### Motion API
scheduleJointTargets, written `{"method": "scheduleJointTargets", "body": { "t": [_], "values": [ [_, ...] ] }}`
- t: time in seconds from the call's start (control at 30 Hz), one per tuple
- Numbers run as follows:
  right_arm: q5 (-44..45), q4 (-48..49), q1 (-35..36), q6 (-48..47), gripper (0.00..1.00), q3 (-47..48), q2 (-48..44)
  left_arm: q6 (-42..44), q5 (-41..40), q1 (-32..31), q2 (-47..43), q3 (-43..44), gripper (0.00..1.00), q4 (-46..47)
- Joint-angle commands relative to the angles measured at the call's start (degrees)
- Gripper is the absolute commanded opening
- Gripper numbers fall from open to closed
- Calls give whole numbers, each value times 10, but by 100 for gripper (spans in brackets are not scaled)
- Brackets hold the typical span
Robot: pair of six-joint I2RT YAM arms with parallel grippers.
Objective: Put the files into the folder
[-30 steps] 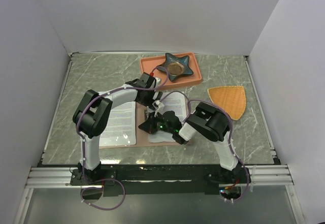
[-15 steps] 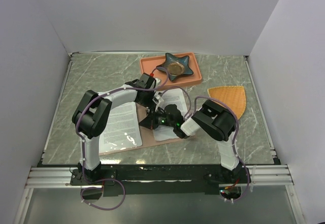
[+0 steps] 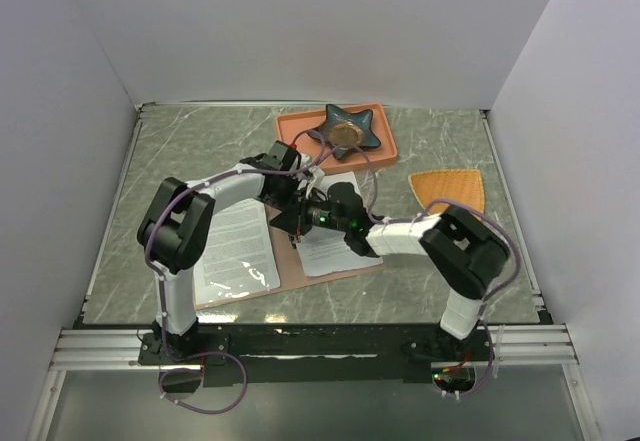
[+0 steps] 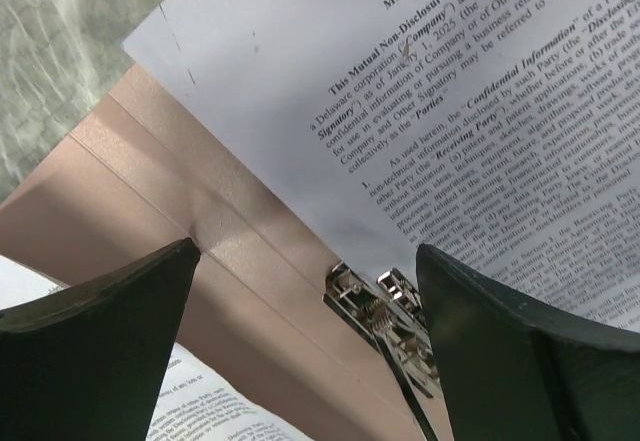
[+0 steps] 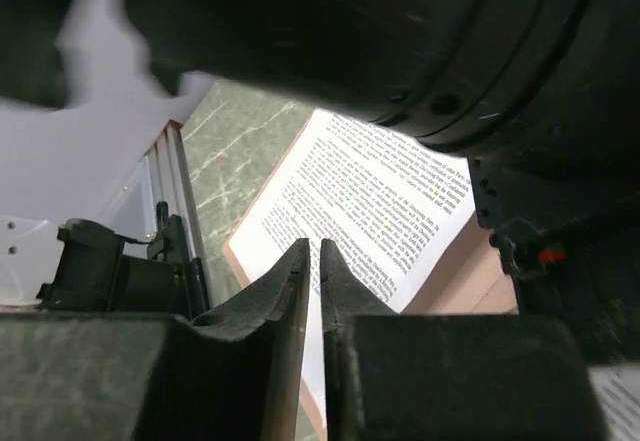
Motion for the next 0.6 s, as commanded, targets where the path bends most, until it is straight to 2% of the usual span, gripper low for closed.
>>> {"method": "scheduleJointTargets", "body": {
  "t": [0.0,0.07,0.13,0.33,0.57],
  "values": [
    [56,-130,-1,-79,19,1,-87,-2,39,10,-44,45,99,-36],
    [84,-170,-1,-103,19,-1,-98,-4,48,13,-51,70,99,-43],
    [98,-169,-1,-115,19,-10,-105,-5,51,13,-56,89,99,-49],
    [74,-185,-11,-136,14,29,-61,-20,43,12,-41,97,99,-49],
    [49,-147,-15,-134,12,57,-9,-38,-8,7,-19,86,99,-44]
  ]
}}
